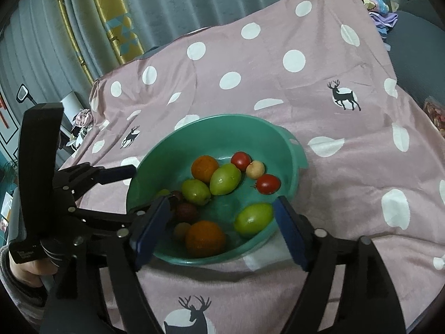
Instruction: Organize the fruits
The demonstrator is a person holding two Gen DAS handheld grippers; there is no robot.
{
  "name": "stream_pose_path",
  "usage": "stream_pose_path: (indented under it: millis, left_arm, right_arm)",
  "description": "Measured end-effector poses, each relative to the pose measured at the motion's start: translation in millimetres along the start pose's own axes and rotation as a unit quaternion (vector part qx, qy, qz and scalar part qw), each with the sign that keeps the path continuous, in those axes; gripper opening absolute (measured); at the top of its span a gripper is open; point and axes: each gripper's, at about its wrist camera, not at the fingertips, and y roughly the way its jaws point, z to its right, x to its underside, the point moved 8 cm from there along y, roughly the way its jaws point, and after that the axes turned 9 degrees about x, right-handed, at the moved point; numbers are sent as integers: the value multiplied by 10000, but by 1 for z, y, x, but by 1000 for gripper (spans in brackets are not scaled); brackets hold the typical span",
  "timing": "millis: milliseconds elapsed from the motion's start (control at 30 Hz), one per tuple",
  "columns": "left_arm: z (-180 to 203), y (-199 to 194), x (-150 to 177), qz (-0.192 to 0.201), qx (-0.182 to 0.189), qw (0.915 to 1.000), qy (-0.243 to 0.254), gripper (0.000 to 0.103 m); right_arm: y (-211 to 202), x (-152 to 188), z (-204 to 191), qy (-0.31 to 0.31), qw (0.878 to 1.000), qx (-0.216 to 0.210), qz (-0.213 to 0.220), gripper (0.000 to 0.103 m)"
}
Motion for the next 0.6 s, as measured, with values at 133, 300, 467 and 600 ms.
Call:
stream_pose_path:
  millis: [133,300,467,600]
  left_arm:
    - [-2,-8,0,75,-25,9999,-72,84]
    - [-5,-20,1,174,-104,9996,-198,95]
    - [-10,-32,2,212,-204,9990,-340,97]
    - [-16,-44,2,307,-305,9981,-443,99]
  right_arm:
    - [-9,-1,4,32,9999,120,53,100]
    - [-14,0,5,-36,9995,304,-20,103]
    - [-18,4,2,-180,9989,399,-149,103]
    - [-25,6,-1,-343,9981,483,-138,103]
